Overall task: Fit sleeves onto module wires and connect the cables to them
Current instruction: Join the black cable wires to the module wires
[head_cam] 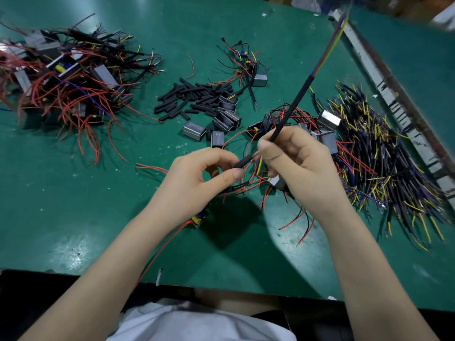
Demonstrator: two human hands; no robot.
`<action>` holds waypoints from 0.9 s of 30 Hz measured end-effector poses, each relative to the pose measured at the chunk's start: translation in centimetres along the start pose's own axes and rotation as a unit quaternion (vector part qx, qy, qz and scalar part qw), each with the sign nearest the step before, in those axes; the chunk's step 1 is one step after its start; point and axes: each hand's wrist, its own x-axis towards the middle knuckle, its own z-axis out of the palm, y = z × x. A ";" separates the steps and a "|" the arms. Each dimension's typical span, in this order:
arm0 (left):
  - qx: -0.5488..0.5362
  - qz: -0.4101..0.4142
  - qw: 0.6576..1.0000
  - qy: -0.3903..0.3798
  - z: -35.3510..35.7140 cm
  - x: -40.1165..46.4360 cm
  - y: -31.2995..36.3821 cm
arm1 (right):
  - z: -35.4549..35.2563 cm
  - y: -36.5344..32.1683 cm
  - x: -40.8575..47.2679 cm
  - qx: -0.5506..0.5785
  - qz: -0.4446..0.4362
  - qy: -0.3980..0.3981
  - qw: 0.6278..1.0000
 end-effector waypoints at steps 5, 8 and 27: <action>0.002 -0.008 1.000 0.004 0.1 -0.1 0.4 | 0.1 0.3 -0.5 0.019 0.012 0.028 0.999; 0.002 -0.016 1.000 0.013 0.2 -0.1 0.7 | 0.1 0.3 -0.7 0.014 -0.002 0.011 1.000; -0.011 -0.051 0.998 0.040 0.8 0.6 1.2 | -0.2 0.6 -0.5 -0.075 -0.040 -0.012 0.996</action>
